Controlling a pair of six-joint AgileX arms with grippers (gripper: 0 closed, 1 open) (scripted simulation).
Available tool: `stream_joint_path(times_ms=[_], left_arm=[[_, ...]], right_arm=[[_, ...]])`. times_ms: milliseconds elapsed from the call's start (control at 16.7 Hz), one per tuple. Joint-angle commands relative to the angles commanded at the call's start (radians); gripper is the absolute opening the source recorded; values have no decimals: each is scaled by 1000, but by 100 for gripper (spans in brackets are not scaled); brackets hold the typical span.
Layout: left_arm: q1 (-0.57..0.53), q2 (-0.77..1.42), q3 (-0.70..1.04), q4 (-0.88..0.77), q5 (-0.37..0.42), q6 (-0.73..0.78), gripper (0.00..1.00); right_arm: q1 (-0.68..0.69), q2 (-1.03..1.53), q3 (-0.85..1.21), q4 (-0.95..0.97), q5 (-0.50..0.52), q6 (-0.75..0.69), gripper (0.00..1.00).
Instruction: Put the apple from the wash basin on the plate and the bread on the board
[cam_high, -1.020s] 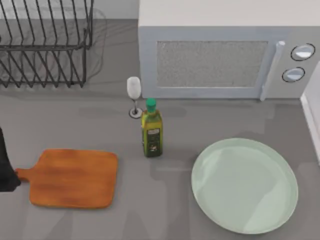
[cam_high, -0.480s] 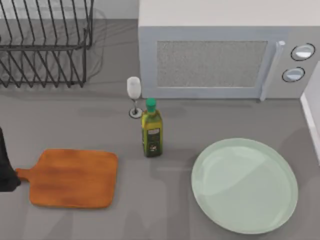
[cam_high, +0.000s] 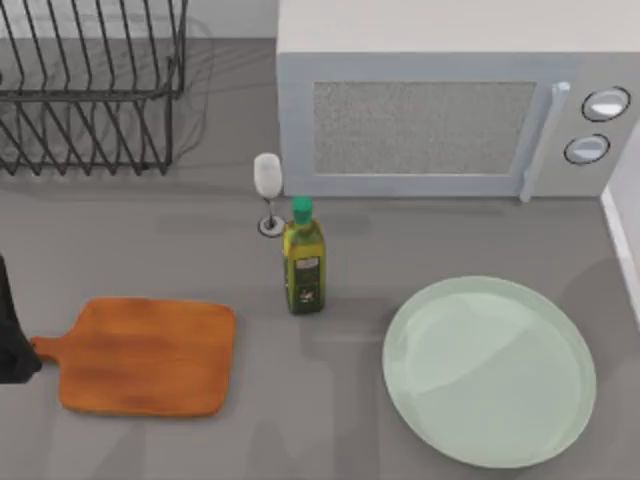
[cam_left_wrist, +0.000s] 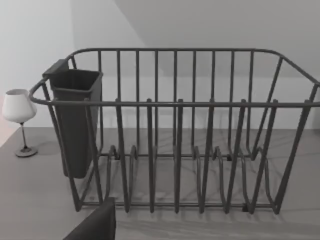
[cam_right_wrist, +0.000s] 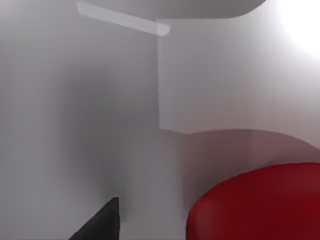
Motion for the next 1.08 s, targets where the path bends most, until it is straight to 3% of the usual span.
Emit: stream_joint_path(times_ms=[720,1080], left_arm=[[0,0,0,0,0,0,100],[0,0,0,0,0,0,100]], right_arm=[[0,0,0,0,0,0,2],[0,0,0,0,0,0,0]])
